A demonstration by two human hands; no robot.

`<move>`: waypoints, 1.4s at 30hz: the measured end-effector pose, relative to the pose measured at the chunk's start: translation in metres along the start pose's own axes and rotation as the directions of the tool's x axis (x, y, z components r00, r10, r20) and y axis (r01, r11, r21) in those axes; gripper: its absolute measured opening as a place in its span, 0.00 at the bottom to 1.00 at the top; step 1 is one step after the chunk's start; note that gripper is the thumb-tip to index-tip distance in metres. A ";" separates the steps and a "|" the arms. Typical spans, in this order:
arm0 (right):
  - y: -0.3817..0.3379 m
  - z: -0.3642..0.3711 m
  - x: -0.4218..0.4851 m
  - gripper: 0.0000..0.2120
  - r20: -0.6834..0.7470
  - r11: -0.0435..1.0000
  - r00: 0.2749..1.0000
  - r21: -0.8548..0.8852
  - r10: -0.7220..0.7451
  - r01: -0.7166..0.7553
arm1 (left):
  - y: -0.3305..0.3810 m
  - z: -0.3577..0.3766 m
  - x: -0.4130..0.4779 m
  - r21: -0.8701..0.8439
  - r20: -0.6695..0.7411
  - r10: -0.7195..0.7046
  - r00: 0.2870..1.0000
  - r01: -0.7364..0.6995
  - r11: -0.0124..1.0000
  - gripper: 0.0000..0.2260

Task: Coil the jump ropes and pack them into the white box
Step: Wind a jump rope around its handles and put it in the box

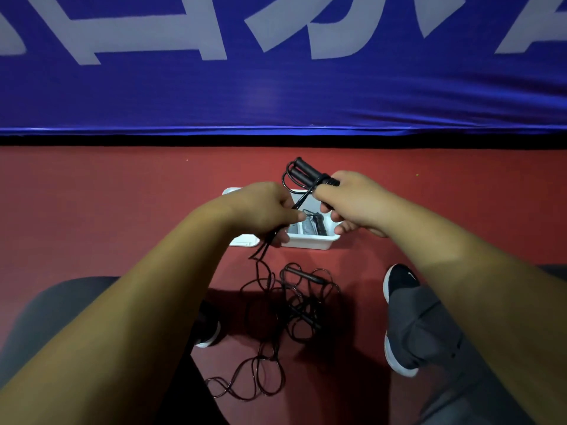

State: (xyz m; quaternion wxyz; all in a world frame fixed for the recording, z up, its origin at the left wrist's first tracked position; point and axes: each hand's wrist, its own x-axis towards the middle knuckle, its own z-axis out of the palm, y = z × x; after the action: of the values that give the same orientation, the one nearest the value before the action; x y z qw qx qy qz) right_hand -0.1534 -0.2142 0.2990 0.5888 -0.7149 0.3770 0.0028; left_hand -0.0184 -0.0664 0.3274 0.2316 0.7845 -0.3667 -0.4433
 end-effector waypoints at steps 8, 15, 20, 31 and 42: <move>-0.012 -0.001 -0.003 0.12 0.003 0.935 0.999 0.354 -0.035 0.031 | 0.007 0.002 0.003 -0.122 -0.131 0.045 0.990 -0.061 0.991 0.11; -0.015 -0.005 -0.003 0.21 -0.038 0.896 0.999 0.444 0.006 0.011 | 0.005 -0.011 -0.004 -0.295 -0.113 0.183 0.977 -0.209 0.933 0.06; -0.015 -0.008 -0.003 0.18 -0.028 0.862 0.999 0.507 0.017 0.000 | -0.003 -0.020 0.000 -0.148 -0.129 0.296 0.946 -0.313 0.938 0.09; -0.016 -0.007 -0.013 0.10 0.133 0.855 0.990 0.518 -0.044 -0.032 | -0.026 -0.029 0.016 0.258 -0.076 0.210 0.975 -0.185 0.948 0.09; -0.017 -0.004 -0.016 0.14 0.127 0.847 0.989 0.532 -0.073 -0.006 | -0.034 -0.021 0.029 0.260 -0.085 0.219 0.972 -0.190 0.947 0.09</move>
State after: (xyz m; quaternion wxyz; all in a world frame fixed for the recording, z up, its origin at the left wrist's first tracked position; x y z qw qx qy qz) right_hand -0.1580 -0.2086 0.3216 0.7888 -0.5288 0.3074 -0.0608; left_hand 0.0217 -0.0672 0.2994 0.1958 0.7889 -0.4854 -0.3220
